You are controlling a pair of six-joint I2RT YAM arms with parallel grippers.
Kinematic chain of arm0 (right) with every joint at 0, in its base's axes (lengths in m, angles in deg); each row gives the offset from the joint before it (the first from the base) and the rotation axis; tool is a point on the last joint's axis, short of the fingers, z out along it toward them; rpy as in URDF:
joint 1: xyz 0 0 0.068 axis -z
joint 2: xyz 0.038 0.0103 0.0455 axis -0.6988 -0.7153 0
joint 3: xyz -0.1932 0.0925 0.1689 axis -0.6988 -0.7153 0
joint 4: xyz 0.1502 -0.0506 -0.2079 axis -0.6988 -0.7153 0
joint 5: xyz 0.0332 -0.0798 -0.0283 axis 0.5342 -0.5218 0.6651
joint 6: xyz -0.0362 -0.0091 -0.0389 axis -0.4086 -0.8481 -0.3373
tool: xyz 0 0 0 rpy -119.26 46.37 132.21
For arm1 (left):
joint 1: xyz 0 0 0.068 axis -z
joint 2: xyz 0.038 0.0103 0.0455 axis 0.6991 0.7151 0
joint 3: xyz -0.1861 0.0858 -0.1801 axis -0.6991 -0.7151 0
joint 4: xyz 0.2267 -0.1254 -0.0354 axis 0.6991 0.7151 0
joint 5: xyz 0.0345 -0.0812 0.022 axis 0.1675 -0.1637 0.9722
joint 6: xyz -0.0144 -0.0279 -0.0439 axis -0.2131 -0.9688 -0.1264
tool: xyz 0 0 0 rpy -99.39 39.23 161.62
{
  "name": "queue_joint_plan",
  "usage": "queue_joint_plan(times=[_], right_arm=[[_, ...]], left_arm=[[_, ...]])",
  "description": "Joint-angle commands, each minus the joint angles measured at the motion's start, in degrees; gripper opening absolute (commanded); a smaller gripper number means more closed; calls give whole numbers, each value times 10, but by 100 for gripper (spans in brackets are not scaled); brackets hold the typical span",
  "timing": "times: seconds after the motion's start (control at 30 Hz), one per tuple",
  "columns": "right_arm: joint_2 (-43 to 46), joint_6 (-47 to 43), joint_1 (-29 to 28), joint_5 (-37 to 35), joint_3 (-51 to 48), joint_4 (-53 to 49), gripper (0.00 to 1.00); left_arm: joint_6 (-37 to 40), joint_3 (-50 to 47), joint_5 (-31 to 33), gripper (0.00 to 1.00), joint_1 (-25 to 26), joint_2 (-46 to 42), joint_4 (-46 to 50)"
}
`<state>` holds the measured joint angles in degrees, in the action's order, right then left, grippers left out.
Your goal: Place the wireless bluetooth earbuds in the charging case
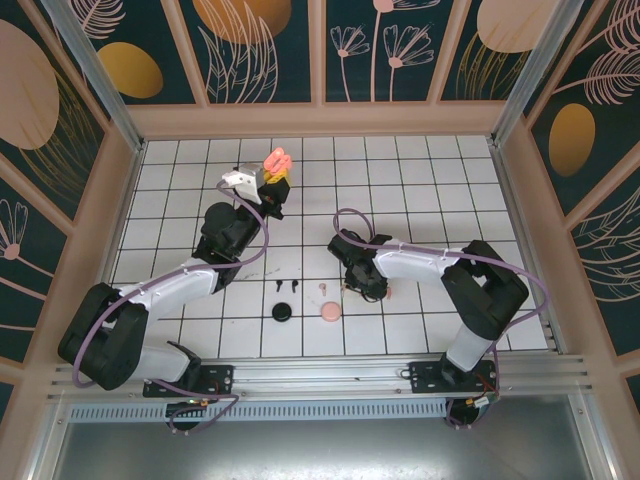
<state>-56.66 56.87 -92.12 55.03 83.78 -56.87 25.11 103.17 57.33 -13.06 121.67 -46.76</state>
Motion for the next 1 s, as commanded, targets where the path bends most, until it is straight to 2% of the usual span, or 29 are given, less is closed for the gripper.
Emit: queue_joint_plan(times=[0.0,0.2,0.53,0.73,0.97], right_arm=[[-18,-12,-4,-21,8,21,33],[-17,-18,-5,-19,-2,35,27],[17,-38,-5,-30,-30,66,23],[88,-68,-5,-61,-42,85,23],[173,-151,-1,-100,-13,103,23]], left_arm=[[-5,18,-14,0,2,-5,-2],[-16,14,-41,0,3,-14,-2],[-32,-26,-16,0,2,-64,-17],[1,-32,-58,0,2,-85,-7],[42,-27,-116,0,3,-86,3]])
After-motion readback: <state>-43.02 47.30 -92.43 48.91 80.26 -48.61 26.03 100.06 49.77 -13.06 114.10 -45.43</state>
